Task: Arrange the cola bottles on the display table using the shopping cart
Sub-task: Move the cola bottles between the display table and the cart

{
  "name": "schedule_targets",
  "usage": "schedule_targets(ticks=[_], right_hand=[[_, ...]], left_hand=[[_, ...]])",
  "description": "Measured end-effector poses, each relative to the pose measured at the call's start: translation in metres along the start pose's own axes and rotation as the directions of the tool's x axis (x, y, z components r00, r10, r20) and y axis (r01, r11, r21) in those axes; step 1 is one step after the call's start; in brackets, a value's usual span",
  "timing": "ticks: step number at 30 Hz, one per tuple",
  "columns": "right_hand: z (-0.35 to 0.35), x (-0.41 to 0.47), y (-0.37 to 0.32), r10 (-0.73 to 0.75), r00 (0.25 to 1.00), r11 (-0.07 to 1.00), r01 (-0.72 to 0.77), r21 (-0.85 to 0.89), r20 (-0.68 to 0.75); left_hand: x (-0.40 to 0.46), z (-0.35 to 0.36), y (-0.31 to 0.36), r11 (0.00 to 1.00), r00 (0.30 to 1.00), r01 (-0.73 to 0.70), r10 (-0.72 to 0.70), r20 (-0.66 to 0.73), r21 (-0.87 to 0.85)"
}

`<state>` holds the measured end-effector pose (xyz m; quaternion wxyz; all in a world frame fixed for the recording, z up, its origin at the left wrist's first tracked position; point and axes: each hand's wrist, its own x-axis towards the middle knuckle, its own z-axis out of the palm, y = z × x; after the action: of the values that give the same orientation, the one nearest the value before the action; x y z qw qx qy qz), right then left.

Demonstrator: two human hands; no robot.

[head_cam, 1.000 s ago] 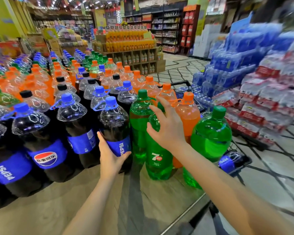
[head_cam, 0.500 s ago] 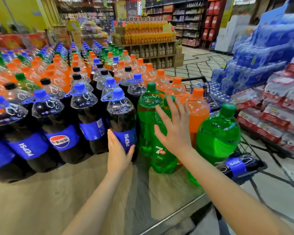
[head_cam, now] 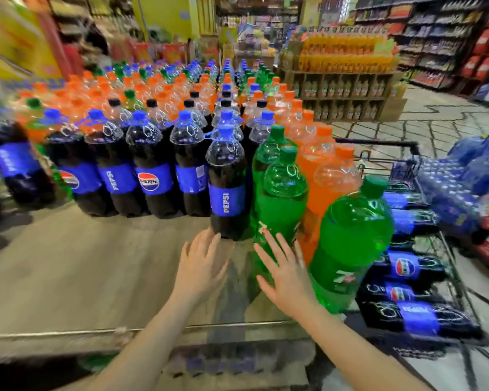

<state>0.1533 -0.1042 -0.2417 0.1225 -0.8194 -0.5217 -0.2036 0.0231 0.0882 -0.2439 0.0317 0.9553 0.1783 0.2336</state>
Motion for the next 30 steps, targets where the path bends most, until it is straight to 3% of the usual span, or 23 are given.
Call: schedule_targets(ticks=[4,9,20,30], right_hand=[[-0.002,-0.019,-0.004,0.026,0.984,0.996,-0.041,0.083,0.176],[-0.019,-0.043,-0.007,0.01,0.983,0.993,-0.032,0.115,0.186],[-0.056,-0.131,-0.006,-0.04,0.969,0.99,0.006,0.139,0.245],[-0.08,-0.237,0.113,0.034,0.954,0.994,-0.064,0.09,0.296]], left_hand=[[-0.026,-0.012,0.009,0.996,0.999,-0.025,0.023,0.022,0.084],[-0.055,-0.024,0.019,0.988,0.999,-0.034,0.03,0.026,0.154],[-0.124,-0.032,0.094,0.993,0.99,-0.043,0.028,0.135,0.109],[-0.132,0.005,0.215,0.991,0.984,-0.065,0.044,0.175,0.116]])
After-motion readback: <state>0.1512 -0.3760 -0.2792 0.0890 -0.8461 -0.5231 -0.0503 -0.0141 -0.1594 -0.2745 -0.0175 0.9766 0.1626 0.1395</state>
